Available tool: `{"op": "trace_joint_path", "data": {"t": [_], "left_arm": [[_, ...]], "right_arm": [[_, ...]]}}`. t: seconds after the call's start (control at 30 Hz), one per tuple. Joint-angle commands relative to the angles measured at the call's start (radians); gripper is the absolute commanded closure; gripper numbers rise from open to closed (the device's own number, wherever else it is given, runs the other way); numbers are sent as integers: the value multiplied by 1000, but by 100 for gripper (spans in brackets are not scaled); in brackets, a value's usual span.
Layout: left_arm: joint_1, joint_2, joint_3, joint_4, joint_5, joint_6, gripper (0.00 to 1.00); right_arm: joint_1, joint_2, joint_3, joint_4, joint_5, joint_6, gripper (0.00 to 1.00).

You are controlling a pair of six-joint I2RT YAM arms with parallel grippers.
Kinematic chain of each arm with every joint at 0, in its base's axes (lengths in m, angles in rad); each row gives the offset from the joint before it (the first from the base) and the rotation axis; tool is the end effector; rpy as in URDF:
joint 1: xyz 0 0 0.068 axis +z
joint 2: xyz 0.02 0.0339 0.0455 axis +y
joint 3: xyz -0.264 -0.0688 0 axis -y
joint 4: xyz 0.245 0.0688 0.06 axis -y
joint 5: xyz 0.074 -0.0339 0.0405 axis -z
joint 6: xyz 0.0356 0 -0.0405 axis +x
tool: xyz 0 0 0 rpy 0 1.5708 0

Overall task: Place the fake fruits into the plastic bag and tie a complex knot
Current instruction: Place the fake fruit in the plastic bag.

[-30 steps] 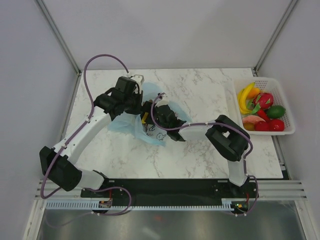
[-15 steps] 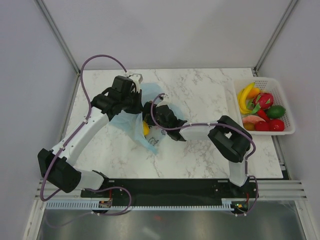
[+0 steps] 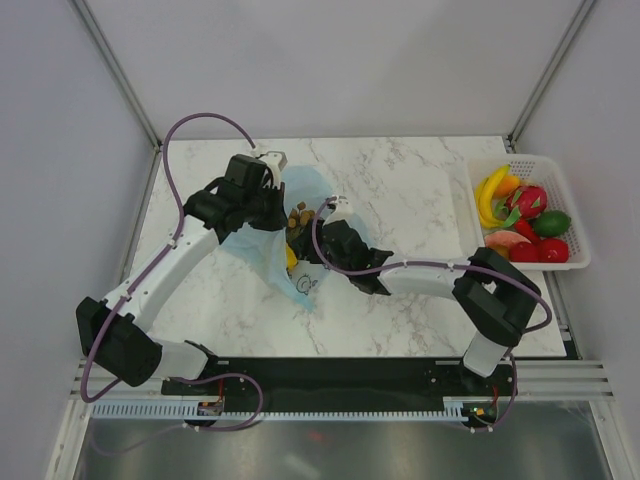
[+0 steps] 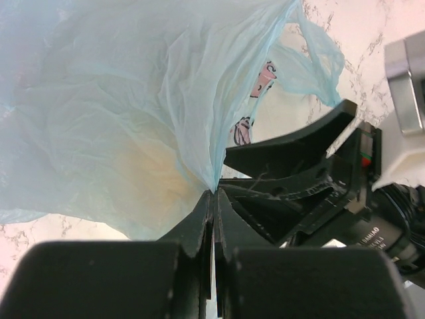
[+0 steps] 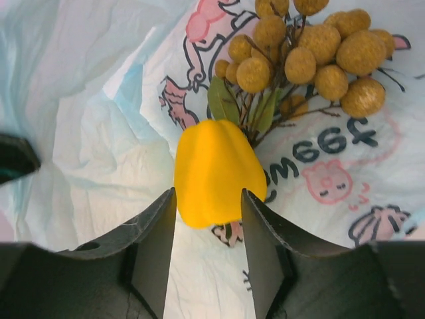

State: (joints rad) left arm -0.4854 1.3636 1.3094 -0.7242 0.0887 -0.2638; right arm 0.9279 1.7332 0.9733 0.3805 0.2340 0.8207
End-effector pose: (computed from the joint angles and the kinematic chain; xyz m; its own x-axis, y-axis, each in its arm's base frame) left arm 0.2564 -0.1388 0.3416 -0.7353 0.0942 -0.6712 0.3406 0.9075 -0.2457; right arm 0.2359 0.3012 0.2085 -0.6265 0.3507 -0.6961 -0.2803 0.7319 0.6211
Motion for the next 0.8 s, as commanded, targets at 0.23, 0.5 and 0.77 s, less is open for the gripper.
{"op": "trace_joint_path", "data": {"t": [0.23,0.5,0.77], "left_arm": [[4,-46,-9,34,31,12,98],[4,-46,-10,37,34,20,98],[4,-49,-27,45,49,14,98]], "right_arm": [[72,-107,-61,-176,156,4,82],[86,-25,-21,-259,163,106,100],[88,201,185,-45,75,80,100]]}}
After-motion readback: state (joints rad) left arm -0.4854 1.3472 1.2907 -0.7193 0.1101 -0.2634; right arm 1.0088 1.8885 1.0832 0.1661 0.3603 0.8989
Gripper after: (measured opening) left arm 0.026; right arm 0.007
